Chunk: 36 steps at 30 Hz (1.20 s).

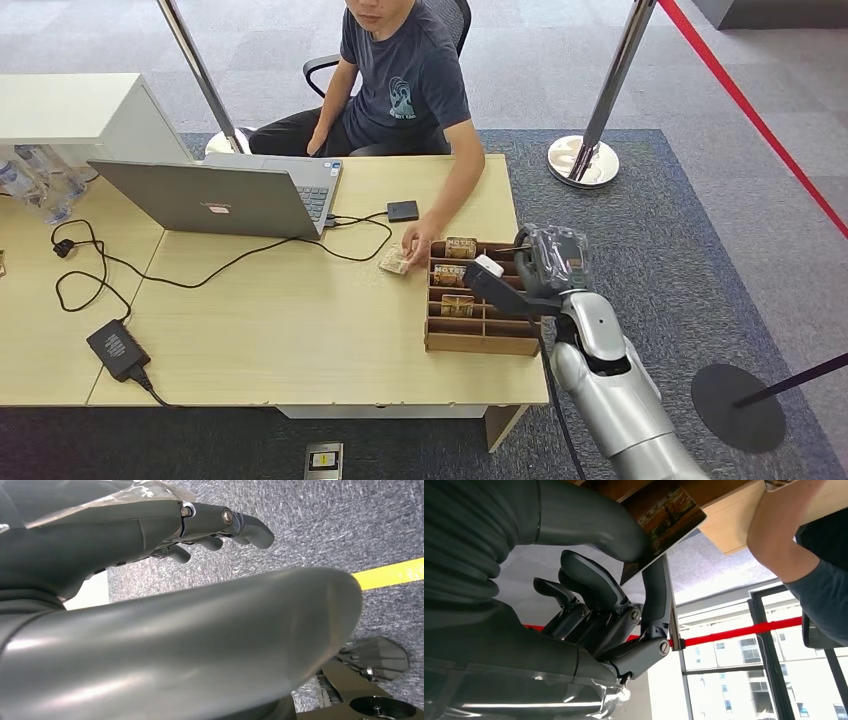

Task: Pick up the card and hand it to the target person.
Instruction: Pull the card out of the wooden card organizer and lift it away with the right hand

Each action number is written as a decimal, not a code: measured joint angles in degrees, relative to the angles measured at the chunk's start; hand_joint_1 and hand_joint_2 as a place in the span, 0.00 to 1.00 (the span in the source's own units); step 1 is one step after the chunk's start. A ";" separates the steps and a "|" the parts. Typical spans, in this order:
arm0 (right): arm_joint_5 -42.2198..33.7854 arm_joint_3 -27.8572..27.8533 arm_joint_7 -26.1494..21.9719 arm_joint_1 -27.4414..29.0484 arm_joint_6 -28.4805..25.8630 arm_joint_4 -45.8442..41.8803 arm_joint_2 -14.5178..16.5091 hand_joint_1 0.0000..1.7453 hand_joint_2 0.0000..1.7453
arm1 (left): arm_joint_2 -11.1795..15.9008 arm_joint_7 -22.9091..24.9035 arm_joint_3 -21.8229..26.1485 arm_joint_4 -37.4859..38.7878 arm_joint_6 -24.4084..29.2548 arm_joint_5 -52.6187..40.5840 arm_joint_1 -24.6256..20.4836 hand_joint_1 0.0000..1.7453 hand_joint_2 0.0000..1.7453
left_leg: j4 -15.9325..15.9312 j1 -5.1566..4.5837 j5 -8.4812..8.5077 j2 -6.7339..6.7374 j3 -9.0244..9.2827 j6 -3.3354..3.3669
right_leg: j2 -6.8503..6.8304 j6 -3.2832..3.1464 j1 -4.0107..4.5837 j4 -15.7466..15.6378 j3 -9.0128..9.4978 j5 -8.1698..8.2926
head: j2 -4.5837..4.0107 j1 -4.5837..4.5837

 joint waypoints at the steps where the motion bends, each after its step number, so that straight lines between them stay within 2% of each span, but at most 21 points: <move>1: -0.38 -0.03 -0.21 0.18 0.08 -0.44 -0.15 1.00 1.00 | 0.00 0.00 0.00 0.00 0.00 -0.01 0.01 0.00 0.00 | 0.00 0.00 0.00 0.00 0.00 0.00 | 0.00 0.00 0.00 0.00 0.00 0.00 | 0.01 0.00; 36: -1.49 -1.51 -0.65 5.67 1.24 -14.93 -2.99 1.00 1.00 | 0.00 -0.03 -0.04 -0.02 0.02 0.02 -0.17 0.00 0.00 | 0.00 0.00 0.01 0.00 -0.01 0.00 | 0.00 0.00 0.00 0.00 -0.01 0.00 | 0.00 0.00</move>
